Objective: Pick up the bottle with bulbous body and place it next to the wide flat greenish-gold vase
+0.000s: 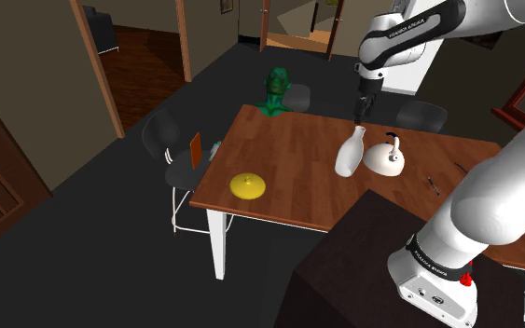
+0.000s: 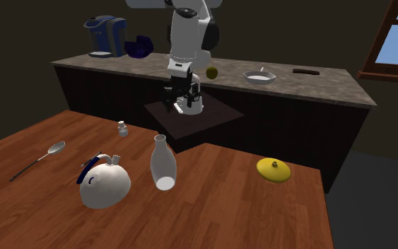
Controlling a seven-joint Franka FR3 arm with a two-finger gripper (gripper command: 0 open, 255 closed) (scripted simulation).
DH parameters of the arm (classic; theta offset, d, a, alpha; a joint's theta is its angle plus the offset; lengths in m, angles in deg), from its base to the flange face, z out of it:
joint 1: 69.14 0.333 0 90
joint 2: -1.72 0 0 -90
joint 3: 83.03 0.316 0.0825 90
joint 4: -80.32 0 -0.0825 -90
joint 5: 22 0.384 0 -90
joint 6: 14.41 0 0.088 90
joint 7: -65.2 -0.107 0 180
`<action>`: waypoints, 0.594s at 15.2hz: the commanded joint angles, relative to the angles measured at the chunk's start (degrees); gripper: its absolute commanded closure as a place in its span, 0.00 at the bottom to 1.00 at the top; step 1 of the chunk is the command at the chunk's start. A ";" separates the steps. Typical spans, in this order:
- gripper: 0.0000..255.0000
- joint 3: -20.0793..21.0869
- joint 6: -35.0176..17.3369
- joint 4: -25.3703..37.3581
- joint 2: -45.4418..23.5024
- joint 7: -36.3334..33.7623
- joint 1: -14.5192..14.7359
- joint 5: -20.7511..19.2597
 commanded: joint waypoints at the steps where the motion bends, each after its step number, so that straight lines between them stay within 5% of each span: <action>1: 0.00 -1.45 -1.97 2.49 -4.77 3.43 -0.36 2.20; 9: 0.00 -2.36 -5.80 15.87 -24.71 17.23 -5.90 13.79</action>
